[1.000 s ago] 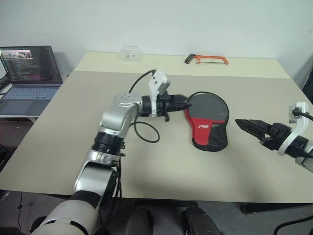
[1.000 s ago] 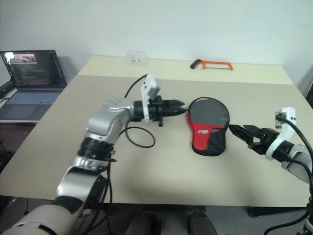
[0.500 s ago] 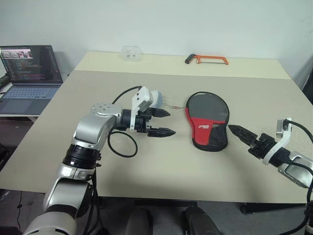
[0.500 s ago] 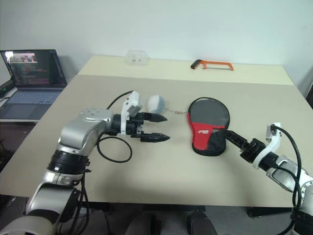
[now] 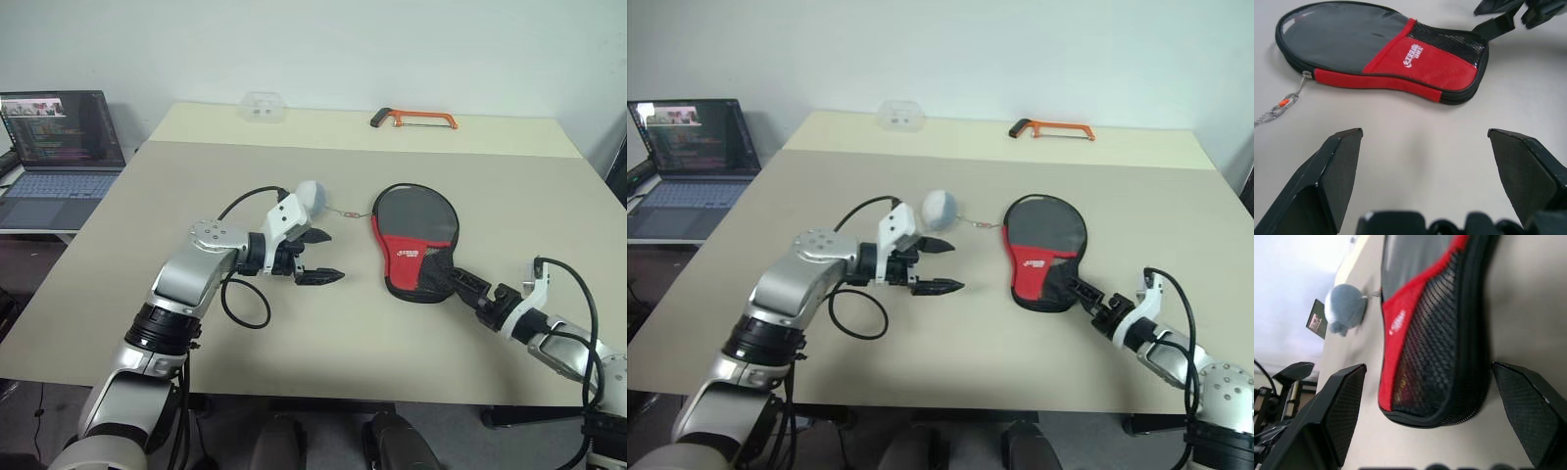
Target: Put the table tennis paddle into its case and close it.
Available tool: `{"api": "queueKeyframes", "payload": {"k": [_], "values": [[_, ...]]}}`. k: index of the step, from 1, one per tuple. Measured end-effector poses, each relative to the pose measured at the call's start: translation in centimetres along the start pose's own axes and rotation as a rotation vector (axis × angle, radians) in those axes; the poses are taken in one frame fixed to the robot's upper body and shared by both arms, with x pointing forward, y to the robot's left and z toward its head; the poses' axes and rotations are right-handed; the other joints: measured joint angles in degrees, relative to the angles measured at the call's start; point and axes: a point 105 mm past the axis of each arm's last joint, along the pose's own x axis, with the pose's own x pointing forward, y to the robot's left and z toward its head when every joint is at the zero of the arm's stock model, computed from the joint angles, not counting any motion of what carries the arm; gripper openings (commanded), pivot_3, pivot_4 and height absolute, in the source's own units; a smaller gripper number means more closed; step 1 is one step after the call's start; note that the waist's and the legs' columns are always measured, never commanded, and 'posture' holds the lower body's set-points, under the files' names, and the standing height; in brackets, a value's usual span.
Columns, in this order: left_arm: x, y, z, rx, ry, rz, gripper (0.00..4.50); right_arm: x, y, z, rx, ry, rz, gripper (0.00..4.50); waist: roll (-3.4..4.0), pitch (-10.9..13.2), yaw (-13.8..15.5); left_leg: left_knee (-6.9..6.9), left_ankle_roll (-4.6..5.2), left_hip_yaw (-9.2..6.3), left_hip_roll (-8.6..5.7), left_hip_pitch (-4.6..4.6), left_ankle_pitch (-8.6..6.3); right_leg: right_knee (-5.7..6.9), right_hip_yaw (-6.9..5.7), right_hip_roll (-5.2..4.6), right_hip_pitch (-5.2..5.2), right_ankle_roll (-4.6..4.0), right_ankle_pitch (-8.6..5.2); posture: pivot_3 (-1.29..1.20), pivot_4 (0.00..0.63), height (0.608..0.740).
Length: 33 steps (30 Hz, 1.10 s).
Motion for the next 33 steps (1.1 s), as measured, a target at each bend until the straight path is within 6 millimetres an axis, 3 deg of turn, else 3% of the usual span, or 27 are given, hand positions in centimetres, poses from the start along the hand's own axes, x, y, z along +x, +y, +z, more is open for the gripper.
{"api": "queueKeyframes", "payload": {"k": [8,17,28,31,33], "values": [[-0.2,-0.2,0.3,0.007,0.005,0.001,4.47,0.3,-0.3,0.1,0.04,-0.025,0.021,4.5,-0.01,-0.02,-0.09,0.01,0.0,0.01,0.01,0.05,0.0,0.02,0.0,0.0,0.01,0.0,0.0,0.0,0.15,0.74],[-0.3,-0.3,0.1,-0.005,0.014,0.017,4.47,2.4,1.0,-0.8,0.114,-0.02,0.069,4.5,-0.05,-0.03,-1.04,-0.01,0.0,-0.02,0.06,0.1,0.0,0.04,0.01,0.03,0.01,0.0,0.01,0.0,0.15,0.74],[-0.3,-0.4,0.3,0.006,0.011,0.022,4.47,2.9,1.4,-1.1,0.12,-0.011,0.072,4.5,-0.05,-0.03,-1.17,-0.03,0.0,-0.01,0.06,0.08,0.0,0.02,0.03,0.03,0.01,0.01,0.01,0.0,0.15,0.74],[-0.3,-0.4,0.3,0.005,0.011,0.022,4.5,3.5,1.3,-1.1,0.122,-0.009,0.064,3.9,-0.05,-0.04,-1.38,-0.03,0.0,-0.01,0.06,0.12,0.0,0.03,0.03,0.03,0.01,0.01,0.01,0.0,0.15,0.74],[-0.3,-0.4,0.3,0.005,0.011,0.022,4.5,3.6,1.0,-1.1,0.12,-0.009,0.045,3.26,-0.05,-0.04,-1.38,-0.03,0.0,-0.01,0.06,0.12,0.0,0.03,0.03,0.03,0.01,0.01,0.01,0.0,0.15,0.74]]}}
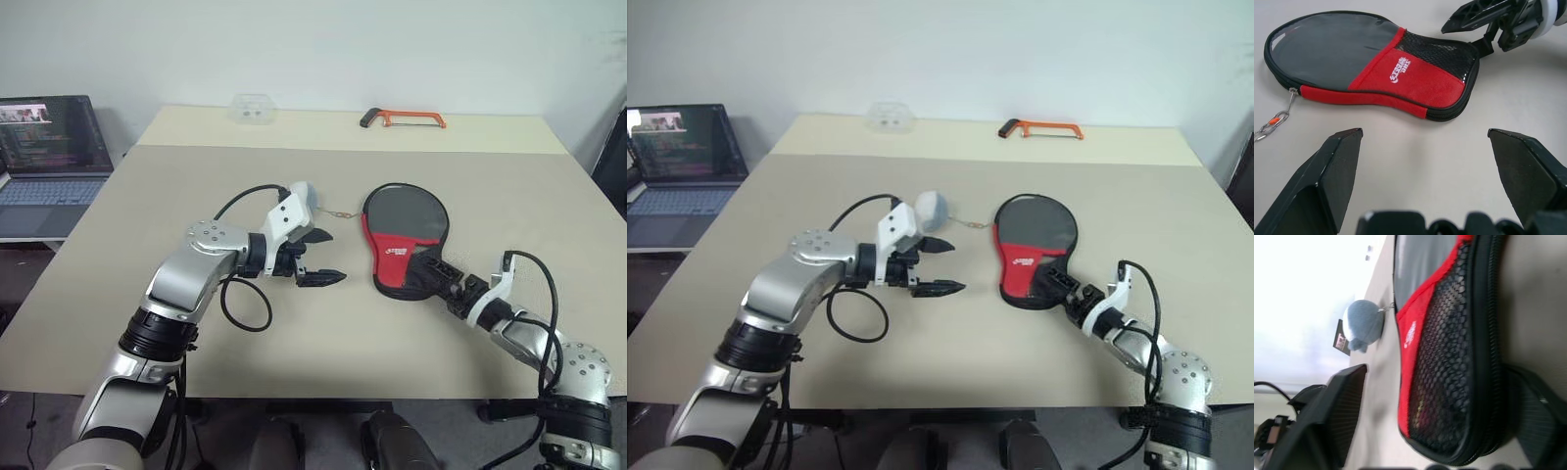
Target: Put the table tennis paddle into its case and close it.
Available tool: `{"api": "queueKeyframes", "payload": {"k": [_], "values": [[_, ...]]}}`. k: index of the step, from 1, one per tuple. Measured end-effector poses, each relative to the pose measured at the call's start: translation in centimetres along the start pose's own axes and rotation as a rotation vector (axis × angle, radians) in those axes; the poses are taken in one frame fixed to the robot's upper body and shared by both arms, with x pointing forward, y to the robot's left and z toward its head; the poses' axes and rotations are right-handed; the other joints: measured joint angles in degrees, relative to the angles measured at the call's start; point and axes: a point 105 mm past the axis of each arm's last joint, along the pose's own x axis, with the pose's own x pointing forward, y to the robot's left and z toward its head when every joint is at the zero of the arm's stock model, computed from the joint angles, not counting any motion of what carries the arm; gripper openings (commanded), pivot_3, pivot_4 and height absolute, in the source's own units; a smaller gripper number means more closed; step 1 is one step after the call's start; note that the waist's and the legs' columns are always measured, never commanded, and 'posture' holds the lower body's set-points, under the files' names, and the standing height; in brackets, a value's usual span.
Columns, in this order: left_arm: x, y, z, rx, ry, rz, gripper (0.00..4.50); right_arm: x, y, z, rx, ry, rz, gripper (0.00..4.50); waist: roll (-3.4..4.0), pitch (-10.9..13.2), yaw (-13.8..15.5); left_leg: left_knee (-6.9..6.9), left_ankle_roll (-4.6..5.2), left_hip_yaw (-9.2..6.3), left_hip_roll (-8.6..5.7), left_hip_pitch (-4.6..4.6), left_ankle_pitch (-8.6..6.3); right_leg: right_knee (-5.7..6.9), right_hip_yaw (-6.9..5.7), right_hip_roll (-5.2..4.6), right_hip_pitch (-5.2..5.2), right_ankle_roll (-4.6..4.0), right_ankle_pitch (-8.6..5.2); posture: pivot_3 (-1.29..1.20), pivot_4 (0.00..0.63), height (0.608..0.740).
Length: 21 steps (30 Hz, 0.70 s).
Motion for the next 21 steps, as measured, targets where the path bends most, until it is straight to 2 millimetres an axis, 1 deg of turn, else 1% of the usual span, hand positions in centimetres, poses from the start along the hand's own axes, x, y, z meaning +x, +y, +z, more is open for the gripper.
{"api": "queueKeyframes", "payload": {"k": [1,4,6,10,13,14,15,17,21], "values": [[0.0,0.0,0.0,0.0,0.0,0.0,4.5,0.1,-0.3,0.0,0.002,0.001,-0.015,2.85,0.0,0.0,0.0,0.0,0.0,0.01,0.0,0.0,0.0,0.0,0.0,0.0,0.0,0.0,0.0,0.0,0.15,0.74],[0.0,0.0,0.0,0.001,0.0,0.001,4.5,0.3,-1.0,0.1,0.002,0.003,-0.053,1.81,0.0,0.0,0.0,0.0,0.0,0.01,0.0,0.0,0.0,0.0,0.01,0.0,0.0,0.0,0.0,0.0,0.15,0.74],[0.0,0.0,0.0,0.001,0.001,0.001,4.5,0.5,-0.6,0.1,-0.01,0.01,-0.045,1.16,-0.13,-0.08,0.0,0.0,0.0,0.01,0.01,0.07,0.0,0.0,0.01,0.0,0.05,0.0,0.0,0.0,0.15,0.74],[0.0,0.0,0.0,0.002,0.001,0.003,4.5,0.6,-0.5,0.0,-0.017,0.021,-0.043,0.03,-0.61,-0.38,0.02,0.01,0.0,0.0,0.02,0.22,0.0,-0.06,0.01,-0.01,0.24,0.07,0.04,0.0,0.15,0.74],[0.0,0.1,0.0,0.003,0.0,0.006,4.5,0.6,-0.9,-0.2,-0.027,0.034,-0.064,0.03,-0.68,-0.42,0.05,-0.02,0.05,-0.03,0.08,0.73,-0.03,-0.52,0.01,-0.03,0.95,0.29,-0.03,0.0,0.15,0.74],[0.0,0.1,0.0,0.004,0.0,0.006,4.5,0.4,-1.2,-0.3,-0.041,0.047,-0.081,0.03,-0.68,-0.44,0.07,-0.03,0.07,-0.04,0.14,0.77,-0.04,-0.6,-0.01,-0.03,1.03,0.28,-0.03,0.0,0.15,0.74],[0.0,0.1,0.0,0.004,0.0,0.006,4.5,0.2,-1.4,-0.5,-0.059,0.068,-0.095,0.03,-0.69,-0.45,0.22,-0.04,0.07,-0.06,0.49,0.73,-0.04,-0.69,-0.01,-0.03,1.05,0.28,-0.01,0.0,0.15,0.74],[0.0,0.1,0.0,0.004,0.0,0.006,4.5,-0.2,-1.6,-0.6,-0.083,0.093,-0.107,0.03,-0.73,-0.49,0.85,-0.06,0.11,-0.01,0.56,0.7,-0.07,-0.92,-0.07,0.03,1.11,0.27,0.05,0.0,0.15,0.74],[-0.2,0.1,-0.1,0.004,0.008,0.004,4.5,-2.2,-1.8,-1.4,-0.167,0.196,-0.108,0.03,-0.74,-0.49,2.37,-0.2,0.25,0.07,0.52,0.58,-0.19,-1.04,-0.1,-0.01,1.06,-0.03,0.01,0.0,0.15,0.74]]}}
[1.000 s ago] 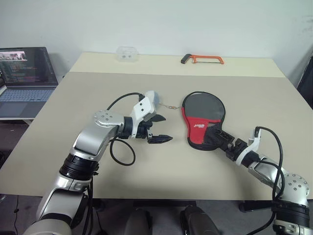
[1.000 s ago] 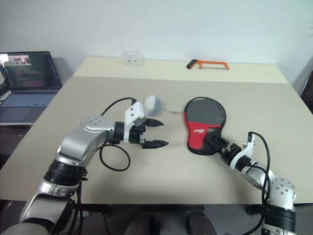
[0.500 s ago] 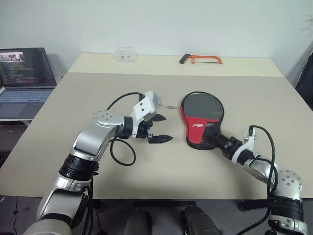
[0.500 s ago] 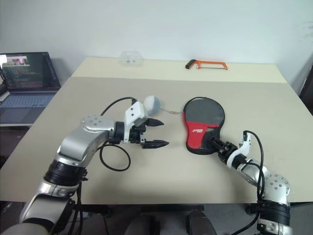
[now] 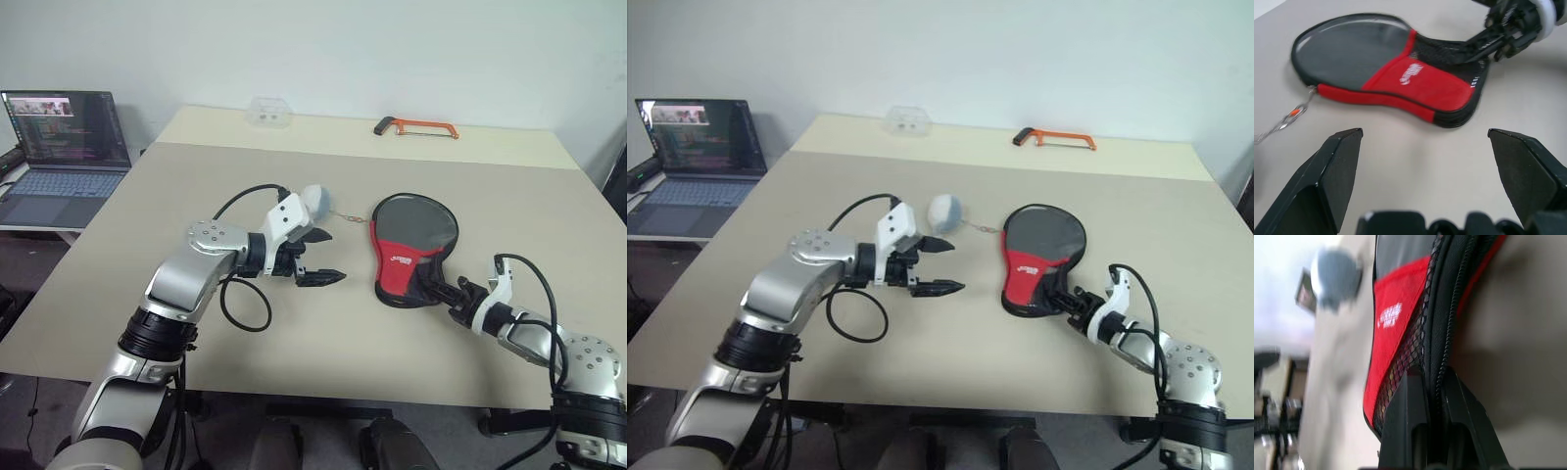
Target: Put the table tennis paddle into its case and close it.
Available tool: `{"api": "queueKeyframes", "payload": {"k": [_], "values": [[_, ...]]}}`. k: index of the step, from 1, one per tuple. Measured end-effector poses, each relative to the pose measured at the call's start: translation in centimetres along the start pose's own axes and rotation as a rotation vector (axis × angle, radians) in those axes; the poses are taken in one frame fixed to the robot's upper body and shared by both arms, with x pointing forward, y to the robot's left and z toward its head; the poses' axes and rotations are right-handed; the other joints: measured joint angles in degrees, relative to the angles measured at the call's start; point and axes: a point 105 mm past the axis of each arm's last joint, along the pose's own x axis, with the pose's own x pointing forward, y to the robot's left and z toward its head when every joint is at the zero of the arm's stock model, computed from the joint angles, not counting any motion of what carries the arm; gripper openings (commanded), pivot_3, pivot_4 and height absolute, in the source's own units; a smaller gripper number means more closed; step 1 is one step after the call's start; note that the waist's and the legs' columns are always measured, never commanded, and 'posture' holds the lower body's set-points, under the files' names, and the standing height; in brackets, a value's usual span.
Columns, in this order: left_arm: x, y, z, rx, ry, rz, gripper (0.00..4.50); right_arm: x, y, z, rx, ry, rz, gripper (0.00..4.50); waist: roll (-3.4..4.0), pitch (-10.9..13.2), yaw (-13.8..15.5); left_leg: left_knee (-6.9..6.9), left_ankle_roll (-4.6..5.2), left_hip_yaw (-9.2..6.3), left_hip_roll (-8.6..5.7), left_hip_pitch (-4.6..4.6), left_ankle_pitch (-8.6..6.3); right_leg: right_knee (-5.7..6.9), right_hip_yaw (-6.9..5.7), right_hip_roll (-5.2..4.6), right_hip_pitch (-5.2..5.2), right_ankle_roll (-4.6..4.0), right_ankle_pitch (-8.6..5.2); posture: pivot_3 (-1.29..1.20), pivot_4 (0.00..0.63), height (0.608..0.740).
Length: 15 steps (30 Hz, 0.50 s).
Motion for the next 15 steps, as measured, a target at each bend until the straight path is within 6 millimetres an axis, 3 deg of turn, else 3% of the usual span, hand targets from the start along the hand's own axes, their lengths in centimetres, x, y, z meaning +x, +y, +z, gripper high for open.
{"api": "queueKeyframes", "payload": {"k": [15], "values": [[0.3,0.1,0.2,0.012,-0.001,-0.028,4.5,-4.8,0.0,-5.3,-0.272,0.358,0.072,0.03,-0.01,0.0,0.89,-0.63,0.08,0.0,0.04,0.02,-0.07,-0.28,-0.08,0.09,-0.14,-0.1,-0.11,0.0,0.15,0.74]]}}
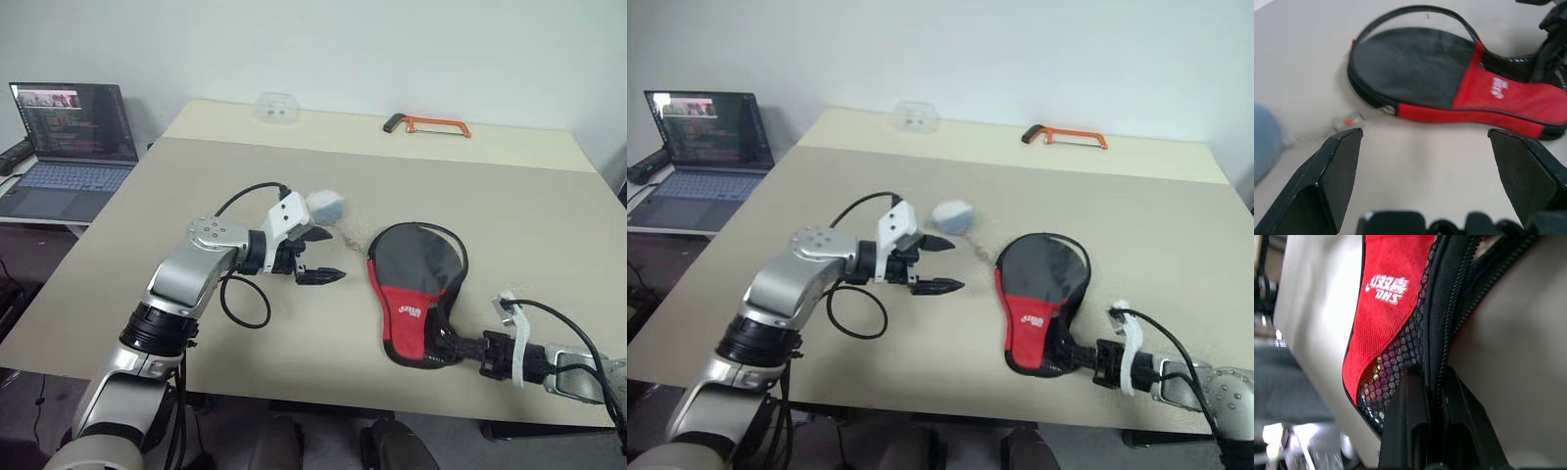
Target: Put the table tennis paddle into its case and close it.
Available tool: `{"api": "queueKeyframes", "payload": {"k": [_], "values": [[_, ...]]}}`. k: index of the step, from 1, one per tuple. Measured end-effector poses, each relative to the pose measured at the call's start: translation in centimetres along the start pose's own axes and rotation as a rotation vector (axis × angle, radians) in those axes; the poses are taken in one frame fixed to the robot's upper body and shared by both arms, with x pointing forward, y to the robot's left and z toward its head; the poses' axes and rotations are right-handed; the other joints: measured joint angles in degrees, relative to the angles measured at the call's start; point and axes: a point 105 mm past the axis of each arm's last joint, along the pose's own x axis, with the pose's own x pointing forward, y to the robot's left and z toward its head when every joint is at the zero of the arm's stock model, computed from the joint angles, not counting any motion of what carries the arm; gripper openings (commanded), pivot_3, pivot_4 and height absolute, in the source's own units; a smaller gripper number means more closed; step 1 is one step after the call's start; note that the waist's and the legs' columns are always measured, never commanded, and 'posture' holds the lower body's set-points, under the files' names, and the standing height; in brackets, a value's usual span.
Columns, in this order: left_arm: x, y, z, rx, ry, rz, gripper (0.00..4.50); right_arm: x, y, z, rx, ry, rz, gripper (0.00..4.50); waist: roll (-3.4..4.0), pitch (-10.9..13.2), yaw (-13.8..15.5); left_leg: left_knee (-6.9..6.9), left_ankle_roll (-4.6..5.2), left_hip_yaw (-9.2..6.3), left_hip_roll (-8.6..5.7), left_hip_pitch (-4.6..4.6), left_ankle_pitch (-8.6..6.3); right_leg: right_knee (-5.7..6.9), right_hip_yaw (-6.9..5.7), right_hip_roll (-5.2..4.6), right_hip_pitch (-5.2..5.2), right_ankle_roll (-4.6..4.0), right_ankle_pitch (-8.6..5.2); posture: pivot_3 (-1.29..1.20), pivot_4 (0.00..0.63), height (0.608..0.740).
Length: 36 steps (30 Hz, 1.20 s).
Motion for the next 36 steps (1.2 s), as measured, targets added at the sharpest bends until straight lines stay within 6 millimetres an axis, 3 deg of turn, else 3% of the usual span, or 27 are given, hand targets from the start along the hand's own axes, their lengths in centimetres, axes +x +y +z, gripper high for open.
{"api": "queueKeyframes", "payload": {"k": [14,21,25,28,36], "values": [[0.0,-0.1,-0.2,-0.003,0.007,-0.011,4.5,-0.3,1.6,-3.1,-0.086,0.126,0.09,0.03,-0.01,0.0,-0.13,0.02,0.0,-0.12,0.02,0.09,0.0,0.26,-0.13,0.14,-0.01,-0.2,-0.12,0.0,0.15,0.74],[0.0,-0.1,-0.2,0.0,0.011,-0.015,4.5,-0.2,1.4,-3.1,-0.104,0.129,0.076,0.03,-0.07,-0.03,-0.16,0.05,0.0,-0.11,0.02,0.11,0.0,0.27,-0.13,0.15,0.01,-0.17,-0.14,0.0,0.15,0.74],[0.0,-0.1,-0.1,0.003,0.013,-0.013,4.5,0.2,1.5,-2.0,-0.092,0.059,0.085,0.03,-0.25,-0.08,-0.45,0.07,0.0,-0.1,0.06,0.16,0.01,0.31,-0.09,0.19,0.02,-0.13,-0.16,0.0,0.15,0.74],[0.1,-0.1,-0.1,0.004,0.01,-0.016,4.5,0.1,1.5,-2.0,-0.085,0.054,0.082,0.81,-0.19,-0.05,-0.73,0.09,0.0,-0.07,0.06,0.23,0.01,0.39,0.0,0.18,0.02,0.01,-0.23,0.0,0.15,0.74],[0.1,-0.1,-0.1,0.004,0.01,-0.014,4.5,-1.0,2.2,-2.0,-0.158,0.121,0.121,3.52,-0.04,0.02,-1.09,0.09,0.0,-0.06,0.05,0.16,0.01,0.35,0.01,0.12,0.01,0.03,-0.24,0.0,0.15,0.74]]}}
